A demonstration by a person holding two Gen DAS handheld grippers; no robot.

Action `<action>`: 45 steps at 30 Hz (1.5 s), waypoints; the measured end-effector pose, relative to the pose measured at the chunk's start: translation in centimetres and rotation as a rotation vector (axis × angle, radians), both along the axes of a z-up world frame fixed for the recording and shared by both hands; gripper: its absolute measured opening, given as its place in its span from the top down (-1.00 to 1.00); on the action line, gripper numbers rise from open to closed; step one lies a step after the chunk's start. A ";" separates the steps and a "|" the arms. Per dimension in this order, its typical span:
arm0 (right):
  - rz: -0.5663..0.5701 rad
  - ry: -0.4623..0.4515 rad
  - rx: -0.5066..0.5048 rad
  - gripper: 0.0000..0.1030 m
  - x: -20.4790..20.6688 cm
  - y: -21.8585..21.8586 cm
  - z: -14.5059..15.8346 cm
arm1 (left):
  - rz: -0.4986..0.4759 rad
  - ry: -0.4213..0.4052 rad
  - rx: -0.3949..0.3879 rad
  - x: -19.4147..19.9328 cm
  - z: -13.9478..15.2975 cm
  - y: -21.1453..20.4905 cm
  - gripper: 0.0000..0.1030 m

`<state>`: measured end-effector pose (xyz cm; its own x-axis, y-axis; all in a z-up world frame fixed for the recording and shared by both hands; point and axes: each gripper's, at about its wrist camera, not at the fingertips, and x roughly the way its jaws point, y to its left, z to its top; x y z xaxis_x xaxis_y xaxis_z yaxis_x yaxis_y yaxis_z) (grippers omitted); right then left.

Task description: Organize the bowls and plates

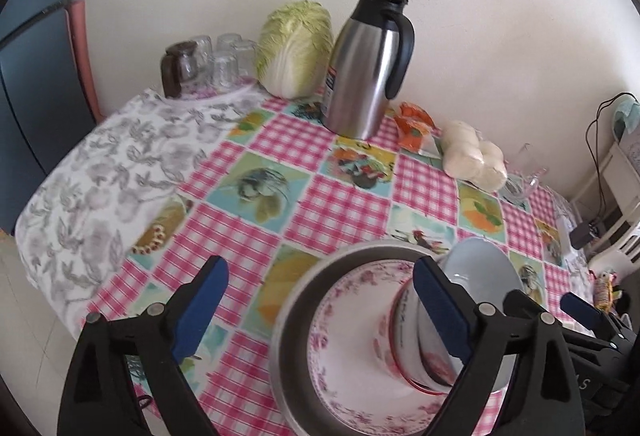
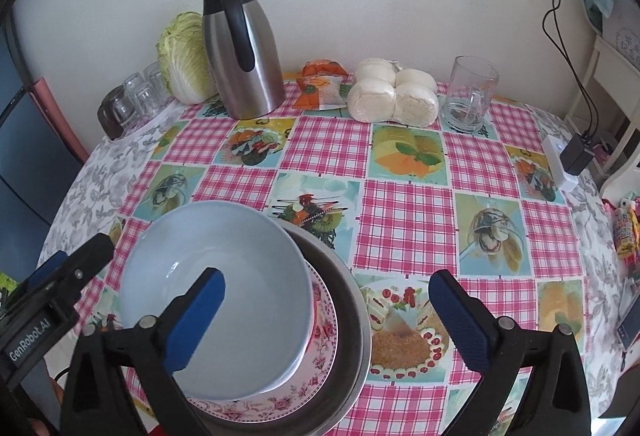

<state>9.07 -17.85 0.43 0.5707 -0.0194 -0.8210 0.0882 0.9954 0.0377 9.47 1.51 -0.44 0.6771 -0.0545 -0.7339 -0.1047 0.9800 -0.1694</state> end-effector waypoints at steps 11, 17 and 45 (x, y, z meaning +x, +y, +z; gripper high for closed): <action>-0.055 -0.057 0.019 -1.00 -2.8 -1.1 -0.1 | -0.037 -0.013 0.101 -1.6 -0.7 -0.7 -1.00; -0.065 -0.089 0.002 -1.00 -4.5 -0.9 0.2 | -0.048 -0.014 0.068 -2.8 -0.9 -0.2 -1.00; -0.029 -0.003 -0.081 -1.00 -11.2 -0.1 -3.3 | -0.130 0.115 0.097 -6.8 -4.3 1.7 -1.00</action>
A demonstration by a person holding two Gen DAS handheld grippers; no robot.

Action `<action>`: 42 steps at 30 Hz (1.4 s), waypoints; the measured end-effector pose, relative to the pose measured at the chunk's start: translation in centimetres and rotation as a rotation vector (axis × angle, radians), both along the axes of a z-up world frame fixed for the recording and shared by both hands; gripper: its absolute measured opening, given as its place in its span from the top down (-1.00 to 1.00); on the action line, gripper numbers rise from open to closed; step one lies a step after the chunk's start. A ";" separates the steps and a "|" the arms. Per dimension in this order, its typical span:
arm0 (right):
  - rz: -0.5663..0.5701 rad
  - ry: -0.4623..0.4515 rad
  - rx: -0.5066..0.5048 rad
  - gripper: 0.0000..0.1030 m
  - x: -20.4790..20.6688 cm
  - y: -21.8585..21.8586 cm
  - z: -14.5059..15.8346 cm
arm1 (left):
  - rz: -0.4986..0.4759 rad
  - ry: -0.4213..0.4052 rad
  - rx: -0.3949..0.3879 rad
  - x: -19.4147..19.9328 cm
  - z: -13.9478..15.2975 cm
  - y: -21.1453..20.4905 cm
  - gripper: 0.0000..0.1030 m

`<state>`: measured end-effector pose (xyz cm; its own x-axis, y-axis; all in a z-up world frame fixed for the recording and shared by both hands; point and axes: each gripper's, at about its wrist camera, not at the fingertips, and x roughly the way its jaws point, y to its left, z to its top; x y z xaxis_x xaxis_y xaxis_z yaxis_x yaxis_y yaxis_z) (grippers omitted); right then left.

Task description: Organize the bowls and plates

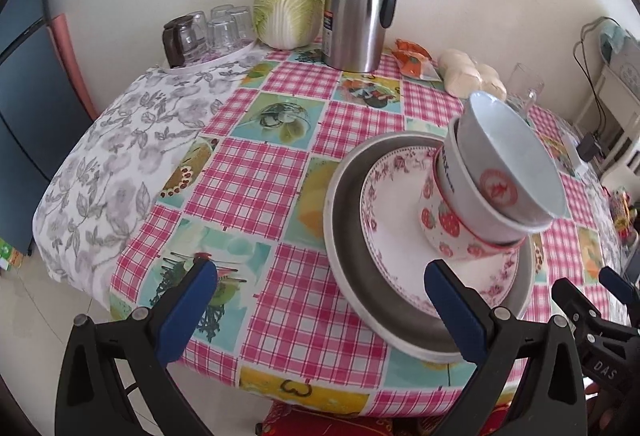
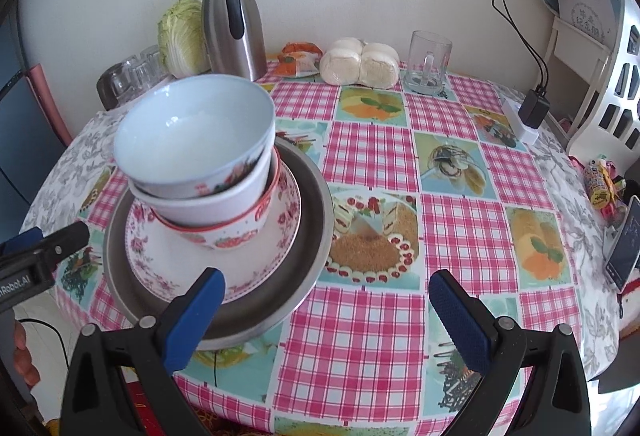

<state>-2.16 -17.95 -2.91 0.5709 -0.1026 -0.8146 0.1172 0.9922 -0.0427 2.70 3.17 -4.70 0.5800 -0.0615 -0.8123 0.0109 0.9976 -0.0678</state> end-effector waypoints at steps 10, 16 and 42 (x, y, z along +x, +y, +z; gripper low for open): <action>-0.010 0.024 -0.009 -1.00 -0.9 -0.6 -1.0 | -0.084 -0.034 0.069 -0.7 -1.6 1.0 -1.00; -0.001 0.043 0.005 -1.00 -1.0 -0.8 -1.6 | -0.136 -0.014 0.031 -0.7 -3.1 0.5 -1.00; 0.022 0.066 0.004 -1.00 -0.4 -1.2 -2.5 | -0.219 -0.016 0.039 -0.6 -4.1 -1.9 -1.00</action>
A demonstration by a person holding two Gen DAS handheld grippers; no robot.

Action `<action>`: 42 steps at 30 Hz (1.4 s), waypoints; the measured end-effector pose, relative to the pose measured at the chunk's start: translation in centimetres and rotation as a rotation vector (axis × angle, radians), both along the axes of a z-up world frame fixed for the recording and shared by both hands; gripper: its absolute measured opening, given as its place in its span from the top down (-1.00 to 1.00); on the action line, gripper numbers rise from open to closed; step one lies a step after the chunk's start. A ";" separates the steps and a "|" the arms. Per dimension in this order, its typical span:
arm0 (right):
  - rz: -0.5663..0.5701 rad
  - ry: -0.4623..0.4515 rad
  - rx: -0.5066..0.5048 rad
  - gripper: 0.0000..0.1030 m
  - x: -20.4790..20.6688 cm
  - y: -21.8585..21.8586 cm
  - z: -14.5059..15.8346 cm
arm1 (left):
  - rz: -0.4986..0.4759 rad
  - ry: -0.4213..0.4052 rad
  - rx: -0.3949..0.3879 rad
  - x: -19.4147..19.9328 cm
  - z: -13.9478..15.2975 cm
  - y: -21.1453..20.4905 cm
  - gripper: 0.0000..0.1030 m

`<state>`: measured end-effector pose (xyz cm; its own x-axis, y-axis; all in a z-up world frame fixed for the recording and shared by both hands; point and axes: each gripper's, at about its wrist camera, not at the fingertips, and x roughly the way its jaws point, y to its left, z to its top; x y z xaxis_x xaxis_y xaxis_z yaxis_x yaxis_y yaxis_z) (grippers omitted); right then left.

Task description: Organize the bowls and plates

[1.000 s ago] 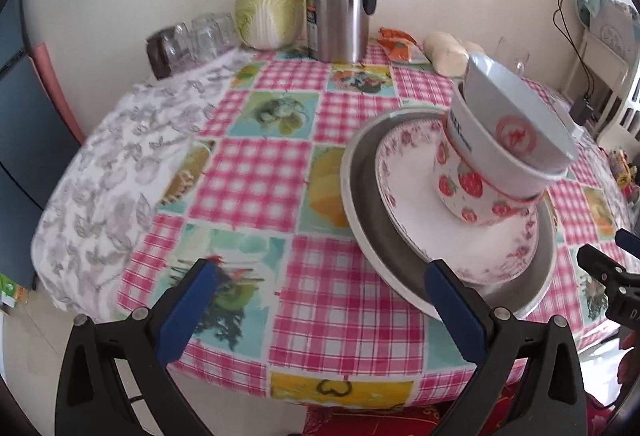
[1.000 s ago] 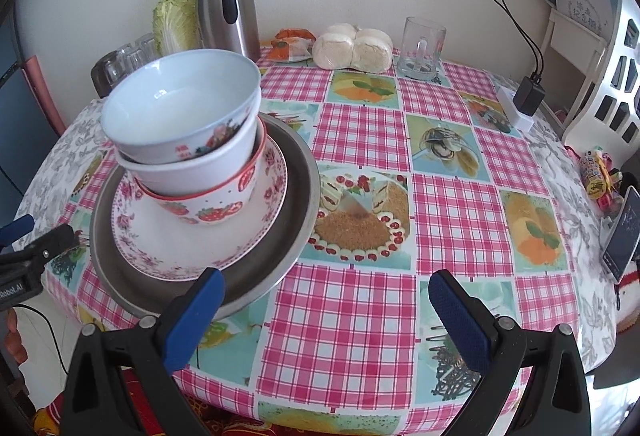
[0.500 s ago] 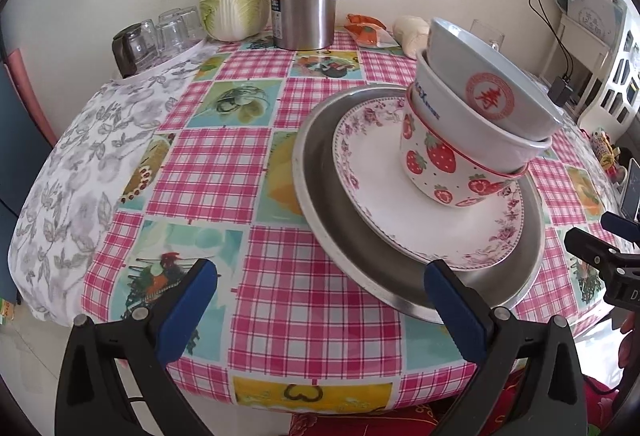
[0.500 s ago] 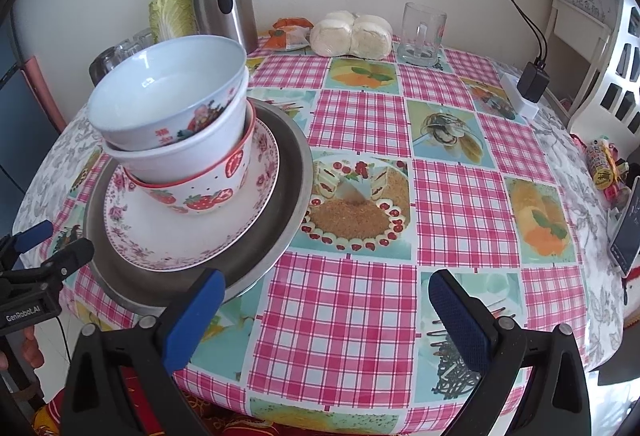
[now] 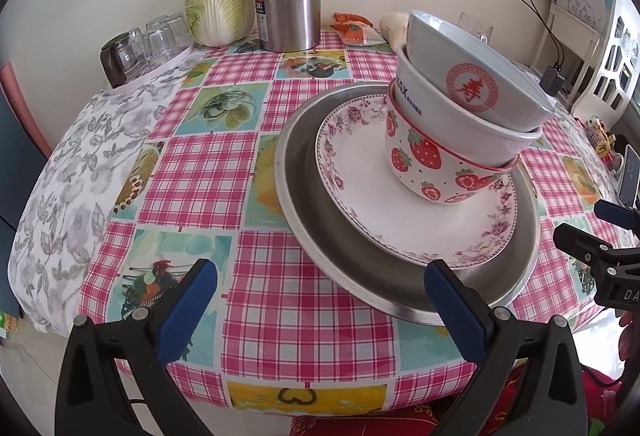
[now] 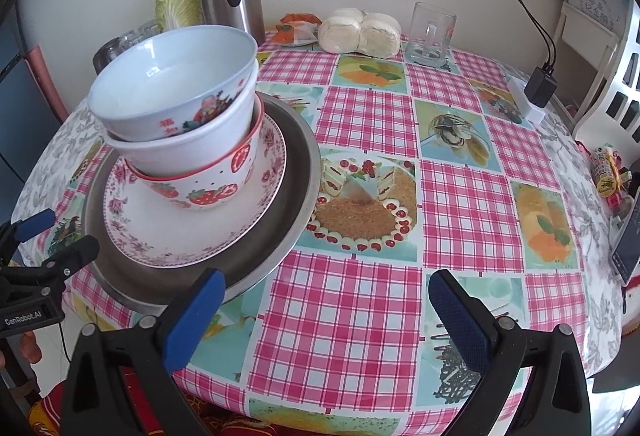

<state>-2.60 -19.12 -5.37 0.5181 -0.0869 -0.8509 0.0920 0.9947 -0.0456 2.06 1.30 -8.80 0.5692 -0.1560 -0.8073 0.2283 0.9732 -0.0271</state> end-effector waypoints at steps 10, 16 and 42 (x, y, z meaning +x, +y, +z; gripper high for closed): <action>0.008 0.006 -0.007 -1.00 0.1 0.2 -0.1 | -0.015 -0.009 0.001 -0.1 0.1 -0.1 -1.00; 0.007 0.006 -0.007 -1.00 0.1 0.1 -0.2 | -0.014 -0.005 0.005 -0.1 0.1 -0.2 -1.00; 0.006 0.013 -0.010 -1.00 0.2 0.2 -0.3 | 0.007 0.001 -0.011 0.0 0.1 0.2 -1.00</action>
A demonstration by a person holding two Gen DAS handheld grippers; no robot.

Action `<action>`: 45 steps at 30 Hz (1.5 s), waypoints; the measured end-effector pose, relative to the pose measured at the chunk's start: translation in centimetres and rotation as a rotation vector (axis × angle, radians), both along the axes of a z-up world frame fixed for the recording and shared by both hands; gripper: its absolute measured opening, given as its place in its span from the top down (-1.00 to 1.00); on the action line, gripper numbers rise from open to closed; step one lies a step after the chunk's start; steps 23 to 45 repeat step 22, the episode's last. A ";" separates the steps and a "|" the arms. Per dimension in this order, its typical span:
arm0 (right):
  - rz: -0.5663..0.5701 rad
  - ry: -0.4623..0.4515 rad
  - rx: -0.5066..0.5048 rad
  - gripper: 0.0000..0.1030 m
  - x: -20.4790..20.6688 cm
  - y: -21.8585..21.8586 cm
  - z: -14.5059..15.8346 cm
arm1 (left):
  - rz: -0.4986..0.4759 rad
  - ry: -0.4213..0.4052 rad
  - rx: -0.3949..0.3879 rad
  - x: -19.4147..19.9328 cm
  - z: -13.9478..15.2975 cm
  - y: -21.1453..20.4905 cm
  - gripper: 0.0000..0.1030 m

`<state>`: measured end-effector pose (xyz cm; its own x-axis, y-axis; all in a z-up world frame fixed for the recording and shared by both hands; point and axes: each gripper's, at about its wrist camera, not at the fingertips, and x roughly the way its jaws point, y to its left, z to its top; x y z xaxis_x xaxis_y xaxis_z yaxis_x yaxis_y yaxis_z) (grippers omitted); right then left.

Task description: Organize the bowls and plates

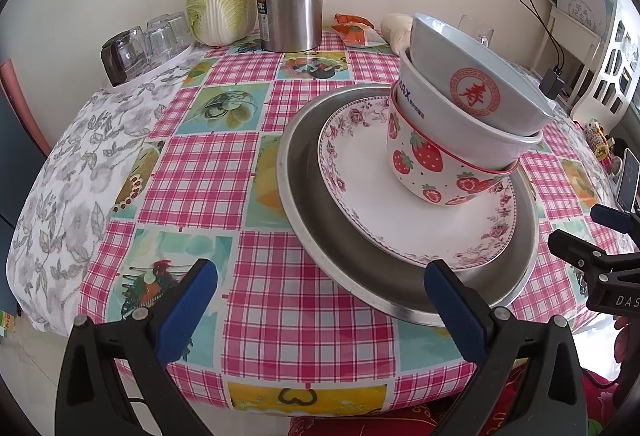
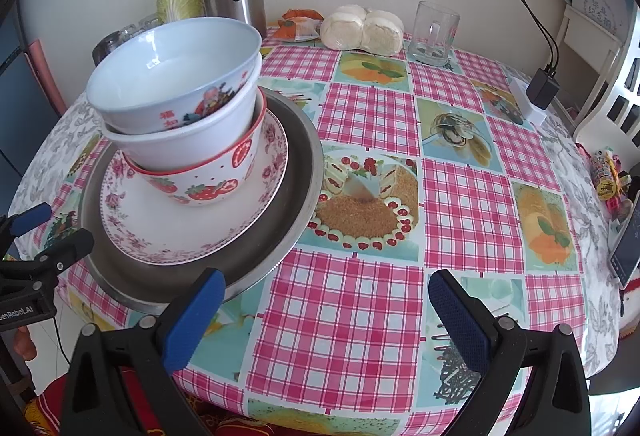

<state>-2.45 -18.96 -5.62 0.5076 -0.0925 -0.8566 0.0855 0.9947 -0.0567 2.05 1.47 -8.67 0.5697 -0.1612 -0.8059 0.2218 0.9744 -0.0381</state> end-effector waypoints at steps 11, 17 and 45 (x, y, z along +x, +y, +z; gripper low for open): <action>-0.003 0.004 0.000 -1.00 0.0 -0.1 -0.1 | 0.008 0.005 -0.003 0.2 -0.1 0.2 -1.00; -0.002 0.004 0.000 -1.00 0.0 -0.2 -0.1 | 0.016 0.004 -0.006 0.2 -0.1 0.3 -1.00; -0.003 0.005 0.000 -1.00 0.0 -0.1 -0.1 | 0.027 -0.009 -0.015 0.1 0.2 0.5 -1.00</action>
